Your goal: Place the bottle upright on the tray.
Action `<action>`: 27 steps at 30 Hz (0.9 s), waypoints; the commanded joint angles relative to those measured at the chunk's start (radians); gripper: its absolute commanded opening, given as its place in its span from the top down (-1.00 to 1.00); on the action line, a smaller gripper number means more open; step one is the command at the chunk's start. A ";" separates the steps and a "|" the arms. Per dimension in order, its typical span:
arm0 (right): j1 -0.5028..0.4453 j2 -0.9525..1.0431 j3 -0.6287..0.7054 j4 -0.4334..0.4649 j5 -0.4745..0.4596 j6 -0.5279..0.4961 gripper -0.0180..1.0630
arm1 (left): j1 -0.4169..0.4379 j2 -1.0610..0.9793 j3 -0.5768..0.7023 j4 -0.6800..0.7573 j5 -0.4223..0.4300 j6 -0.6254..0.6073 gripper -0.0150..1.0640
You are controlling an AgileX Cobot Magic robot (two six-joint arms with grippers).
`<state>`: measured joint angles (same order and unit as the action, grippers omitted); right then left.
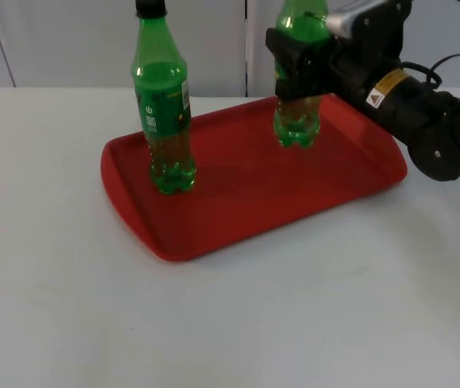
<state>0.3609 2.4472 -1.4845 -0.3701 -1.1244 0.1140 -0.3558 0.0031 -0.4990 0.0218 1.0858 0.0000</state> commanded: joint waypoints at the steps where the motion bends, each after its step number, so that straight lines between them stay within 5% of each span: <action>1: 0.001 -0.006 -0.009 0.038 -0.037 -0.010 0.97 | -0.006 -0.003 0.004 -0.003 -0.009 0.000 -0.98; 7: 0.001 0.038 -0.009 0.137 -0.081 0.017 0.97 | -0.006 -0.003 0.004 -0.003 -0.009 0.000 -0.98; 27: 0.001 0.080 -0.012 0.103 -0.097 0.006 0.90 | -0.006 -0.003 0.004 -0.003 -0.009 0.000 -0.98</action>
<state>0.3609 2.5287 -1.4892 -0.2567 -1.1911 0.1305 -0.3558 0.0031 -0.4990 0.0218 1.0858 0.0000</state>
